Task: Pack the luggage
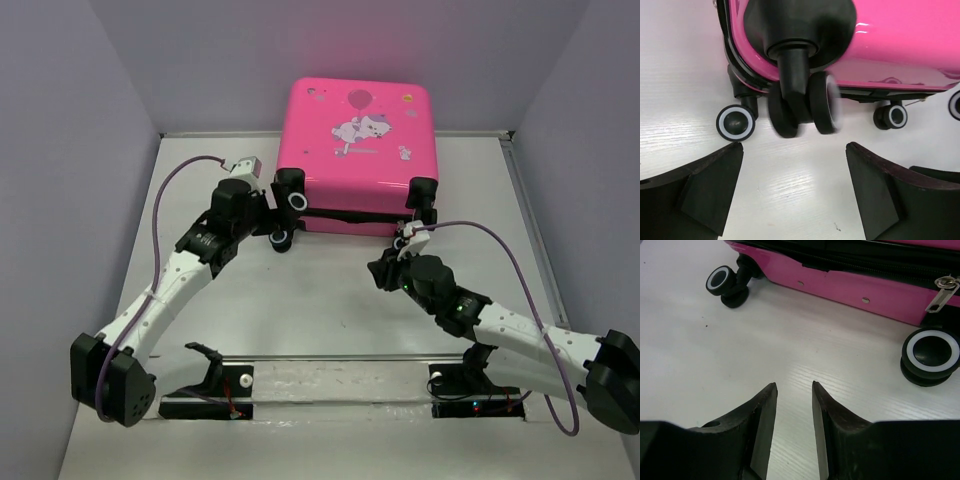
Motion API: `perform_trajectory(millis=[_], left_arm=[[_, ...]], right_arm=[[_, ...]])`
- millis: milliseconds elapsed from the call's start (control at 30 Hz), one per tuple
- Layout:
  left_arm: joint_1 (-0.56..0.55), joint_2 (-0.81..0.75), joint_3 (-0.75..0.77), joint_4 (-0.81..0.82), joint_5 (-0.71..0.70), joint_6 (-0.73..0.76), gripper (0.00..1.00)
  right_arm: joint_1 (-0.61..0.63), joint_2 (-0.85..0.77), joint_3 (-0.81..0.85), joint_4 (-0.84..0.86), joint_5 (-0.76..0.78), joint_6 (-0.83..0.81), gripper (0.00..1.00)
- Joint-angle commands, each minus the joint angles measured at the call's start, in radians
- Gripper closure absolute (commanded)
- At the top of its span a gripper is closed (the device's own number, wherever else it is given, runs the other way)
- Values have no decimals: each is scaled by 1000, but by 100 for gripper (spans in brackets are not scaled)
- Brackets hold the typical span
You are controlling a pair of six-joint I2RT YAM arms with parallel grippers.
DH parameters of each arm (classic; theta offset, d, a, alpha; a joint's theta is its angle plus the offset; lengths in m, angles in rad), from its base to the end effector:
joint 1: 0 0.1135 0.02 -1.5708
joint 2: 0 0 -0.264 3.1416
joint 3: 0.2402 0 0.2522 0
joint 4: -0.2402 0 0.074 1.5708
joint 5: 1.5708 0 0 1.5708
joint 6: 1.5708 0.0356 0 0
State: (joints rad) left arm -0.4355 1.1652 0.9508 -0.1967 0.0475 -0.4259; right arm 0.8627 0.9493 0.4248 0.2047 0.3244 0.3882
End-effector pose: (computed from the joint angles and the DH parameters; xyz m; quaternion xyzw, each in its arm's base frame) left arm 0.2426 -0.1148 0.3188 0.0170 0.8362 -0.2467 0.4894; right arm 0.1456 0.1526 0.2235 -0.0961 0.7998 0.2322 0.5451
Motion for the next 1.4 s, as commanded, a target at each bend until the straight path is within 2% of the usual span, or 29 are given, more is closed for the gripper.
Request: perform_trajectory(millis=[0, 200, 467, 900, 1233, 1367], left_arm=[[14, -120, -59, 92, 66, -46, 1], [44, -157, -101, 150, 136, -111, 1], [58, -59, -35, 135, 121, -50, 1], [58, 43, 19, 191, 190, -66, 1], [58, 88, 39, 224, 209, -76, 4], [58, 100, 43, 232, 218, -85, 8]], right_arm=[[-5, -21, 34, -2, -27, -15, 60], [-5, -30, 28, -2, -41, -17, 60], [-5, -30, 29, -2, -50, -17, 59], [-5, -17, 32, -2, -64, -14, 59], [-5, -12, 34, 1, -68, -12, 59], [-5, -11, 32, 2, -64, -11, 59]])
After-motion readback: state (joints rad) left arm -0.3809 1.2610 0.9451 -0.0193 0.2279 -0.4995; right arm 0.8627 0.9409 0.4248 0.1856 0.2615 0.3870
